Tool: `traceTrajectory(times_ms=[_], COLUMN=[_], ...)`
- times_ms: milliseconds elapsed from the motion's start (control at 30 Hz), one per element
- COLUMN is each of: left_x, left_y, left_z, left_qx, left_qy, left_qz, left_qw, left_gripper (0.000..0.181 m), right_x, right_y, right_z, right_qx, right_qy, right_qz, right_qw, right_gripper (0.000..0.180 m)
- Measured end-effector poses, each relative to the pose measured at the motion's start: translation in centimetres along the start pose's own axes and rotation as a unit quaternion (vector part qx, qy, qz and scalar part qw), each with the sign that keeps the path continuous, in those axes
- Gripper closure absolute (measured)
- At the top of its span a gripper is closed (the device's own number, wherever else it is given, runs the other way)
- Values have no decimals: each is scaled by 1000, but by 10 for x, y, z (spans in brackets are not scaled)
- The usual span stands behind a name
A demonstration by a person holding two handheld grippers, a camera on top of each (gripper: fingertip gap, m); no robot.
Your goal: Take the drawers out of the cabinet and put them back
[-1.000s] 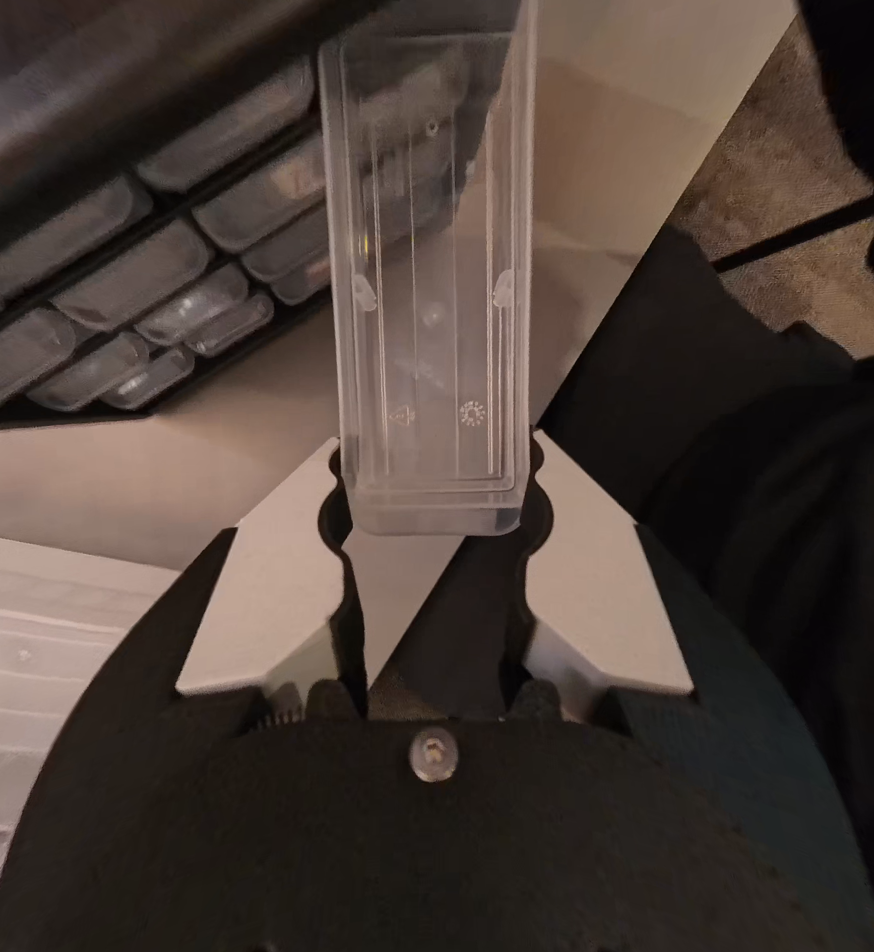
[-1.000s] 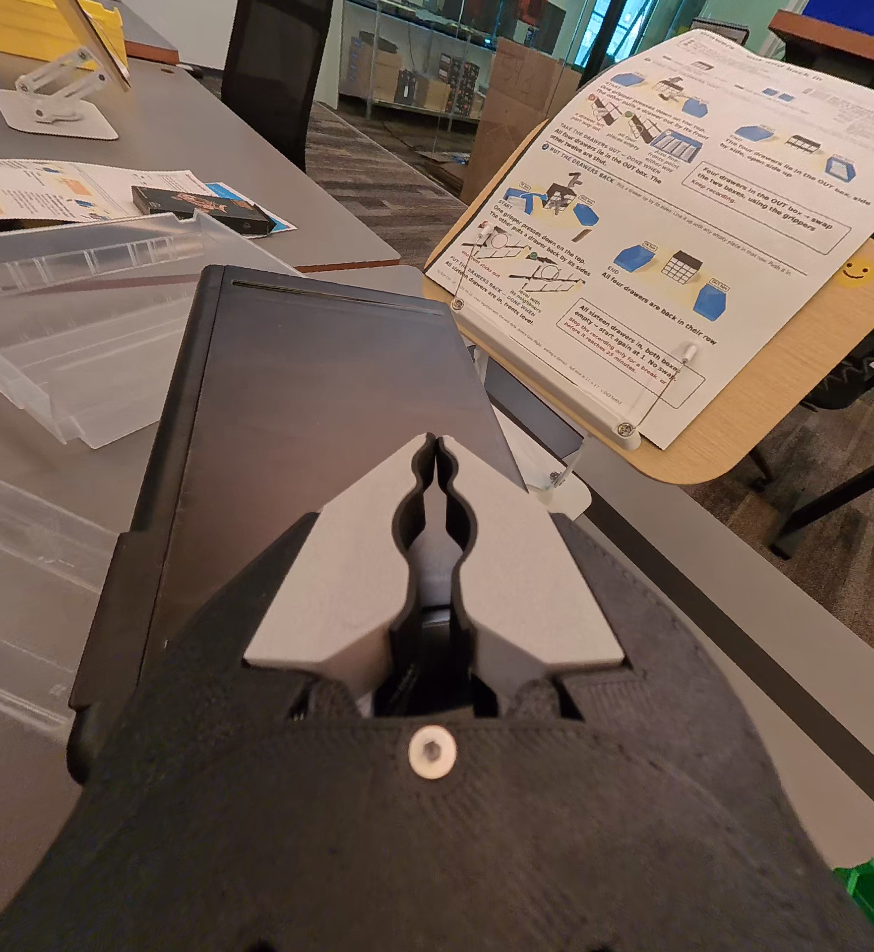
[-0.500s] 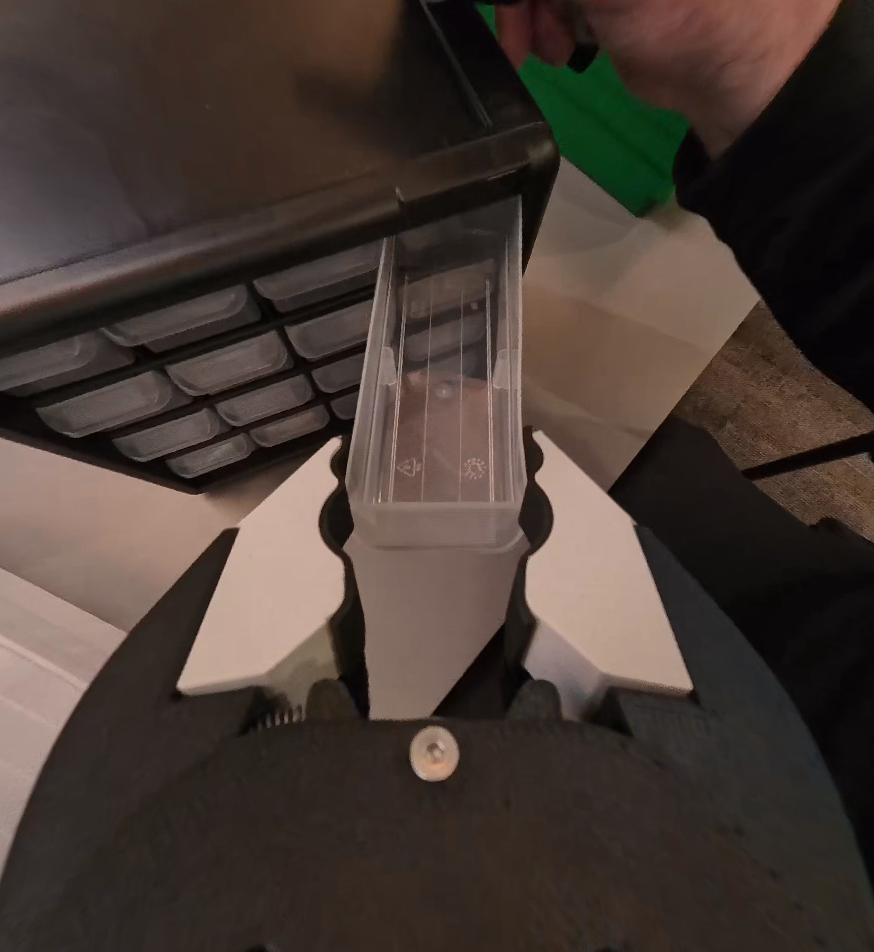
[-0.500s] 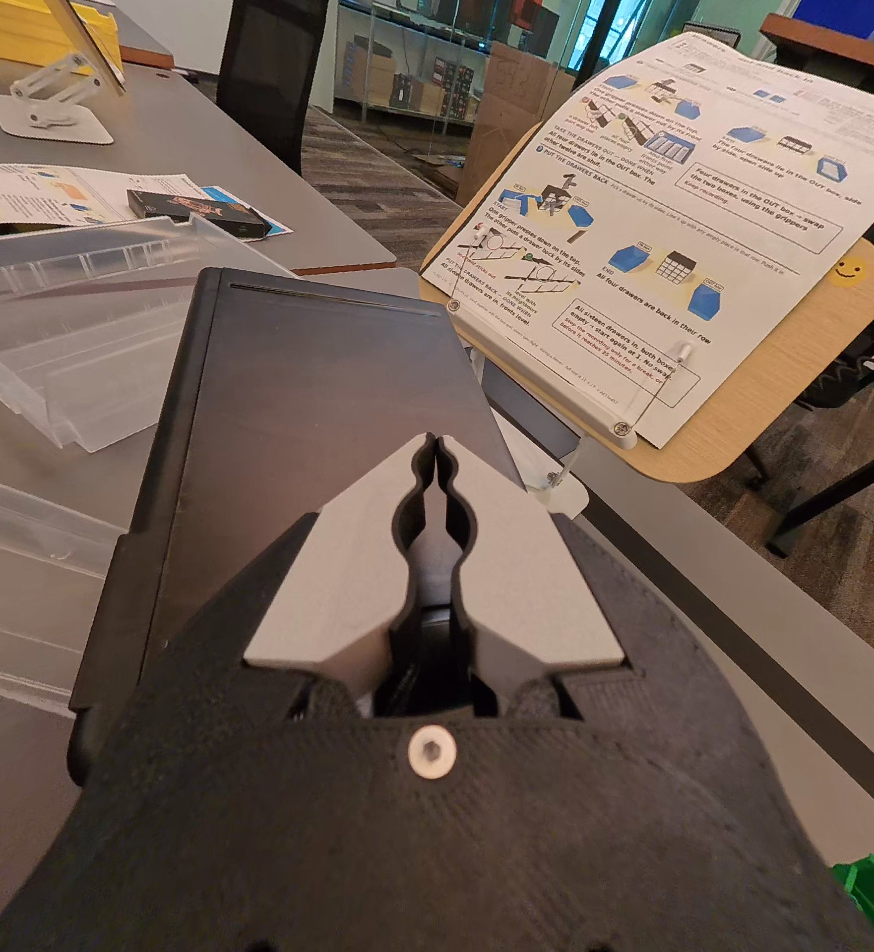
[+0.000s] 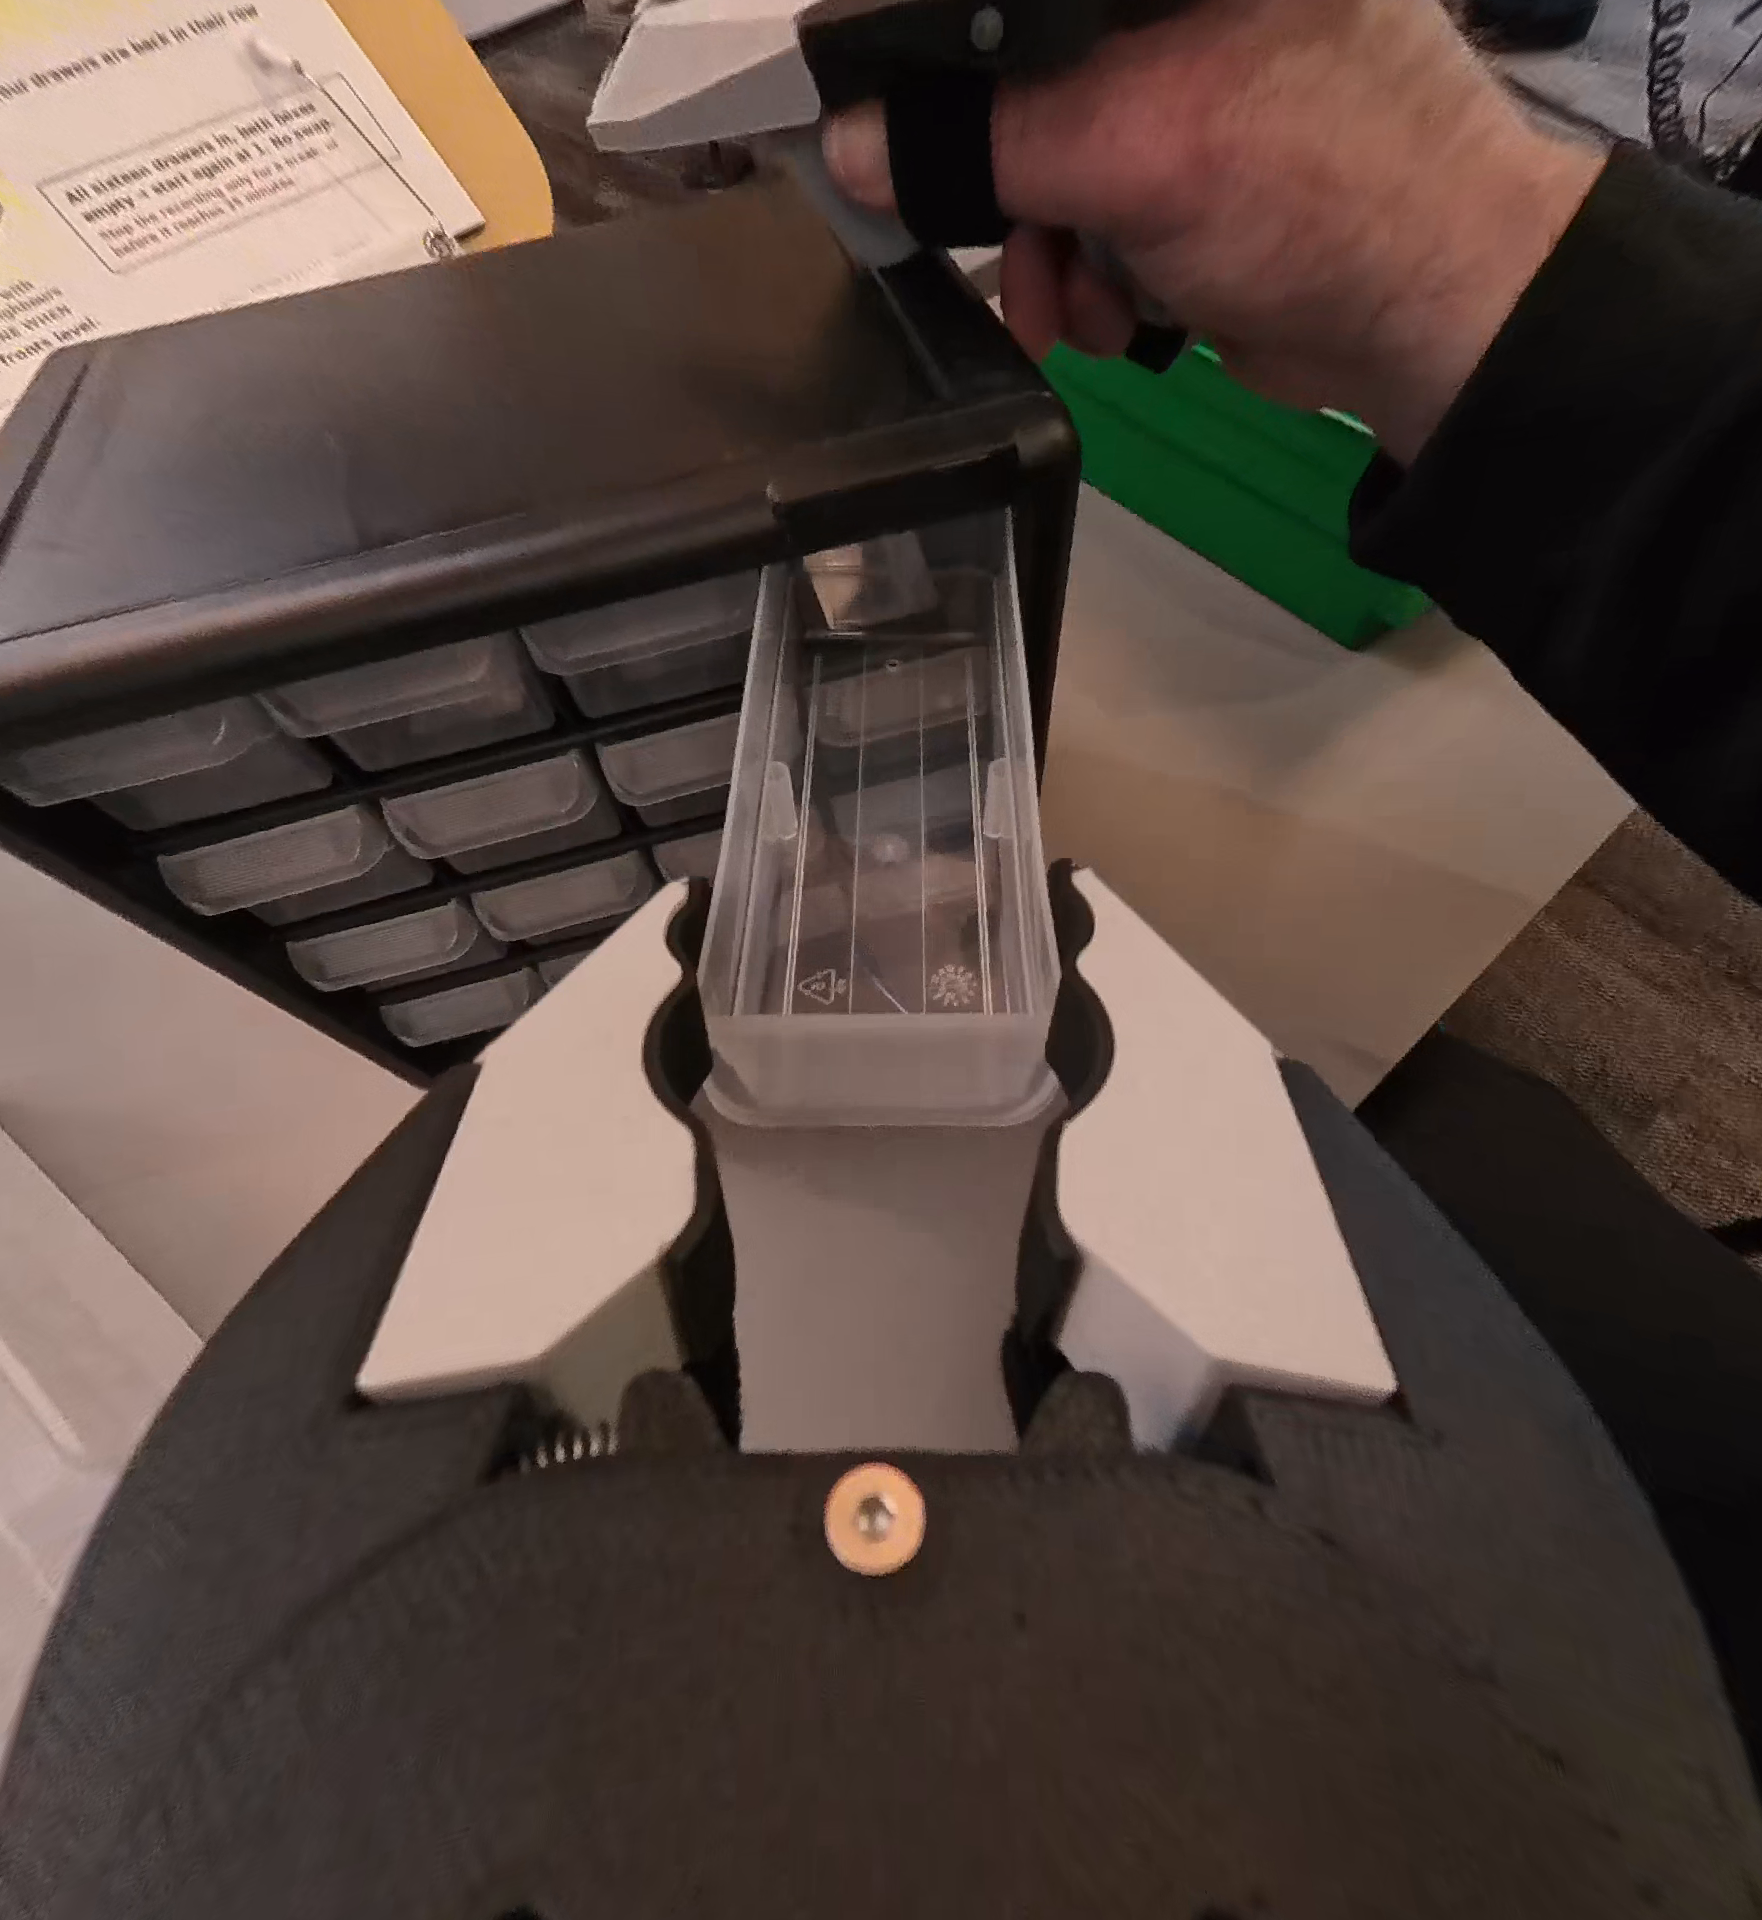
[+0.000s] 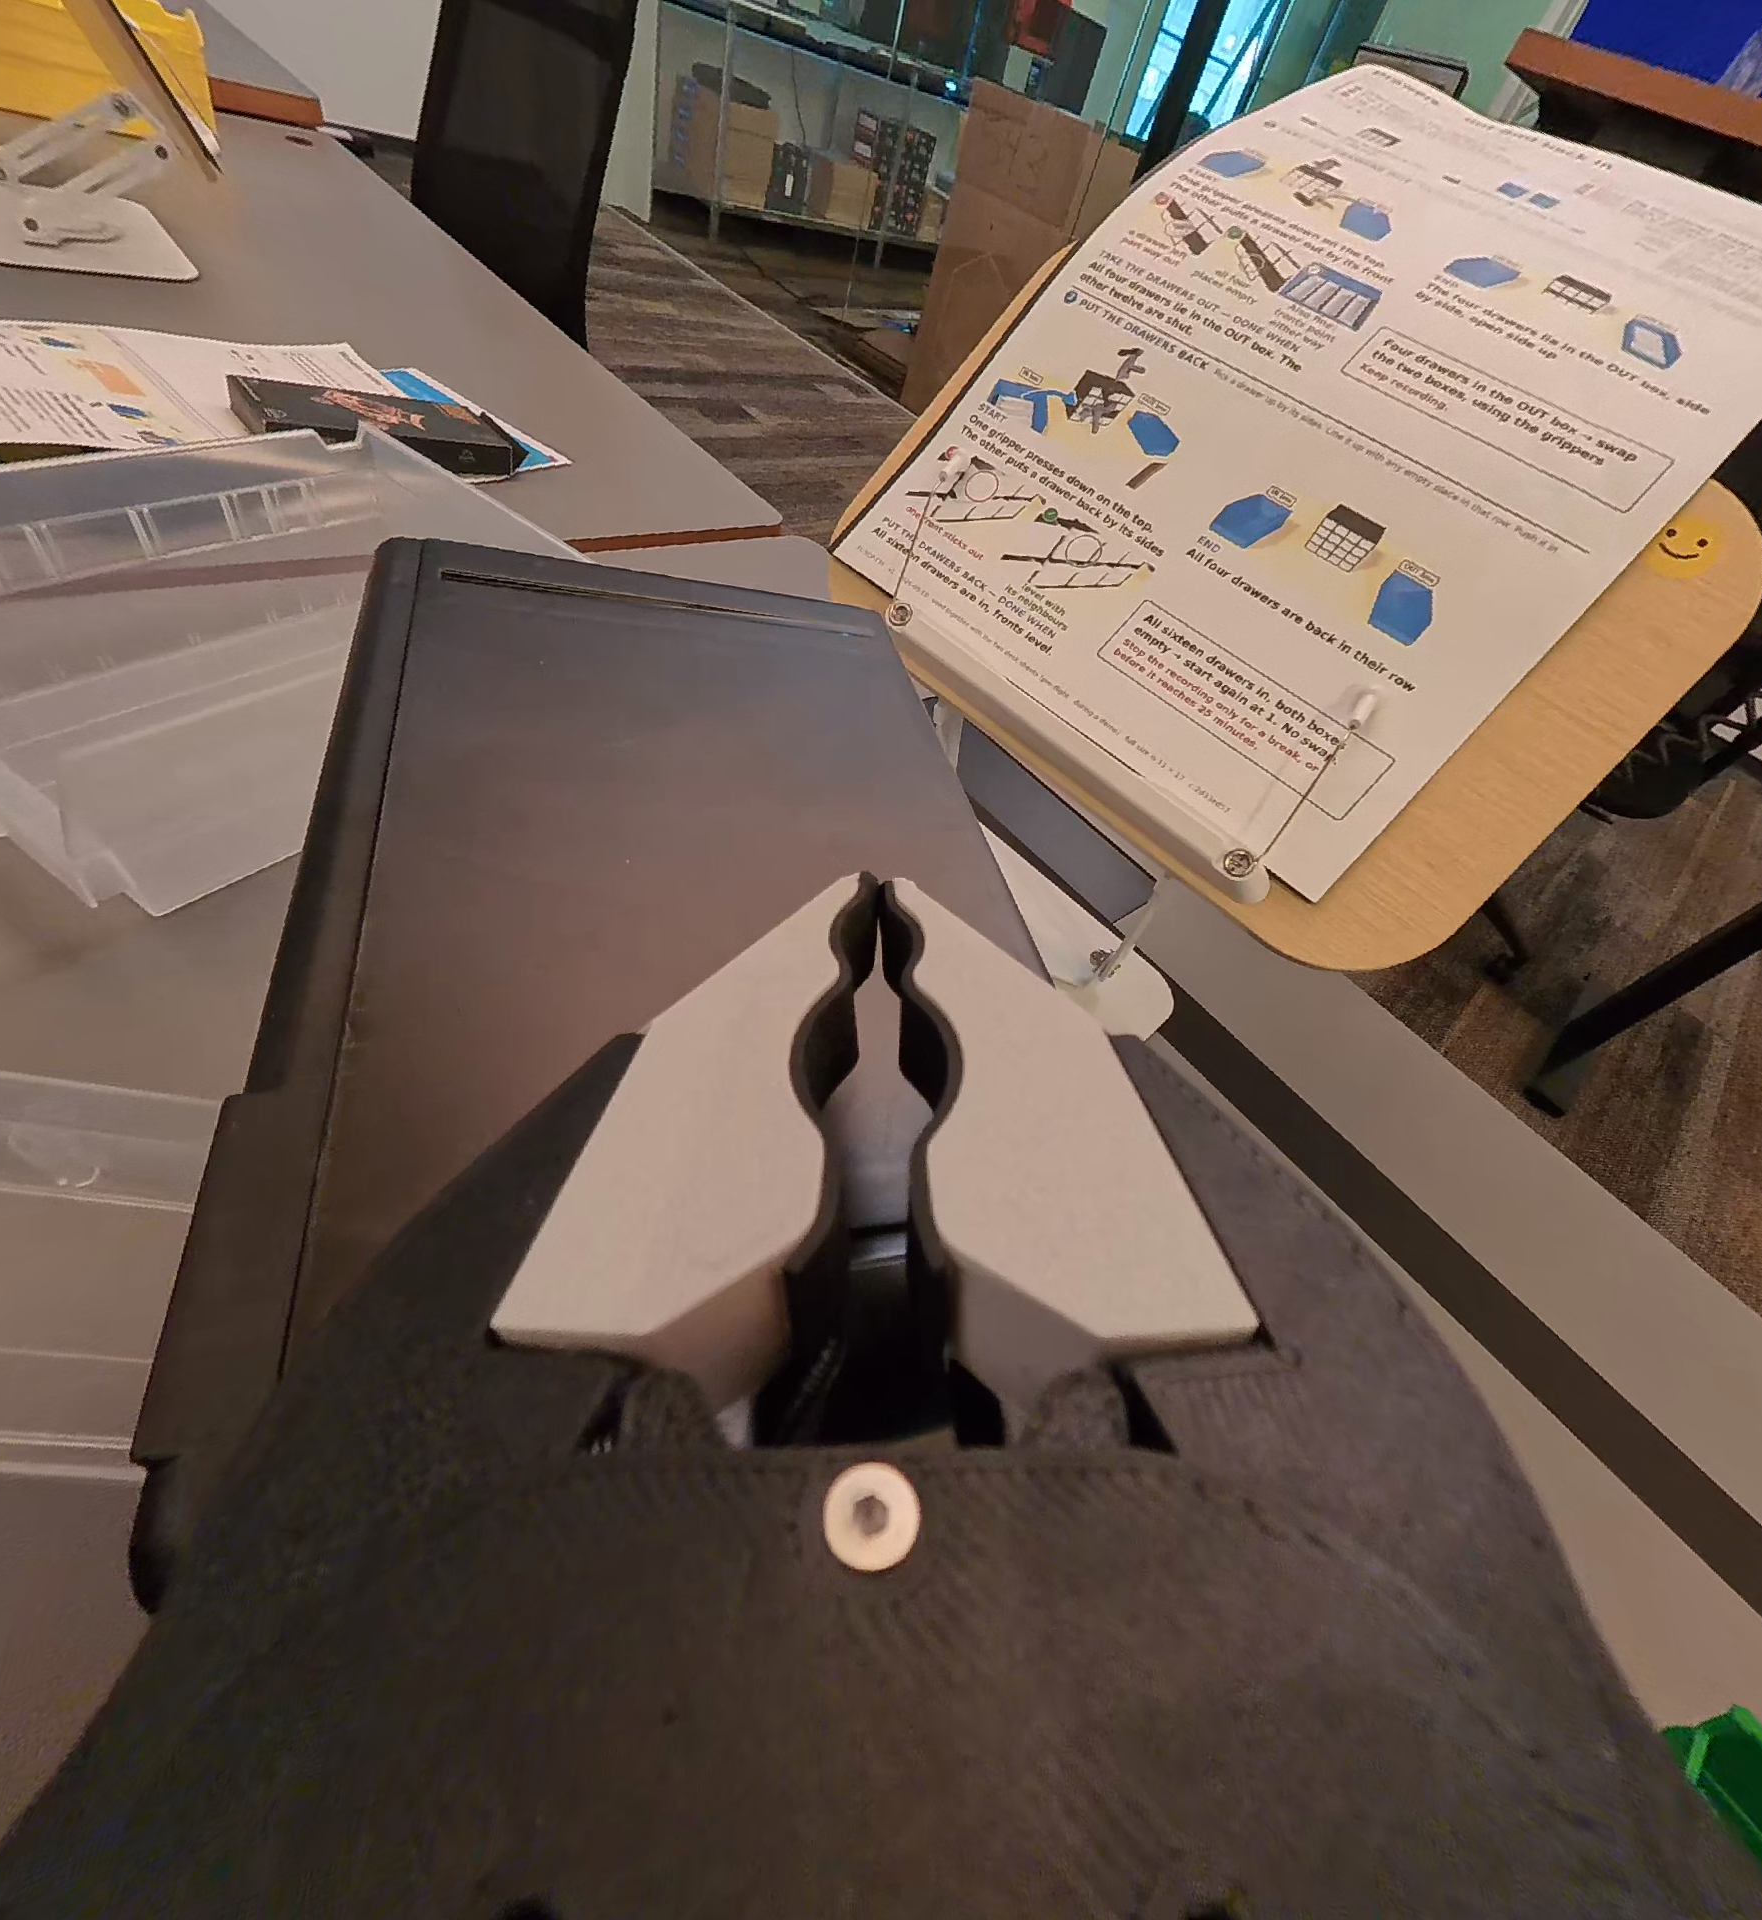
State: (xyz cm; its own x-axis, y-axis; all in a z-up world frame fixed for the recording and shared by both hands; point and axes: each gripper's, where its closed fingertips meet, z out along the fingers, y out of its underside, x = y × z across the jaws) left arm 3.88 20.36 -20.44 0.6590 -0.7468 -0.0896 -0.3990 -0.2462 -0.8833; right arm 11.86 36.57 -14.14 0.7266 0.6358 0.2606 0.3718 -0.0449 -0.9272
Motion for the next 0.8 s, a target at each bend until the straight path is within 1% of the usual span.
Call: traceTrajectory(times_ms=[67,133,233,333,367,500,600,700,800], left_x=[-1,0,-2,3,3,-3,-5,-8,-6], left_y=[2,1,0,-1,-2,-5,-5,-14,-14], left_z=[0,0,0,-1,-1,-1,-2,-2,0], left_qx=[8,11,19,30,31,41,38,43,45], left_qy=[2,-5,-4,-18,-21,-10,4,18,2], left_qz=[-6,22,21,51,45,-29,-31,-49,-34], left_qw=[1000,1000,1000,998,998,999,999,998,998], left_gripper=[117,117,117,117,117,117,117,118,118], right_x=[0,0,0,0,0,0,-1,0,-1], right_y=[0,0,0,0,0,0,0,0,0], right_z=[0,0,0,0,0,0,0,0,-1], right_qx=[-1,0,0,0,0,-1,0,1,2], right_qy=[1,2,1,3,2,3,2,0,-5], right_qz=[-1,-1,0,0,0,0,-1,1,3], right_qw=[1000,1000,1000,1000,1000,1000,1000,1000,1000], right_gripper=[180,180,180,180,180,180,180,180,180])
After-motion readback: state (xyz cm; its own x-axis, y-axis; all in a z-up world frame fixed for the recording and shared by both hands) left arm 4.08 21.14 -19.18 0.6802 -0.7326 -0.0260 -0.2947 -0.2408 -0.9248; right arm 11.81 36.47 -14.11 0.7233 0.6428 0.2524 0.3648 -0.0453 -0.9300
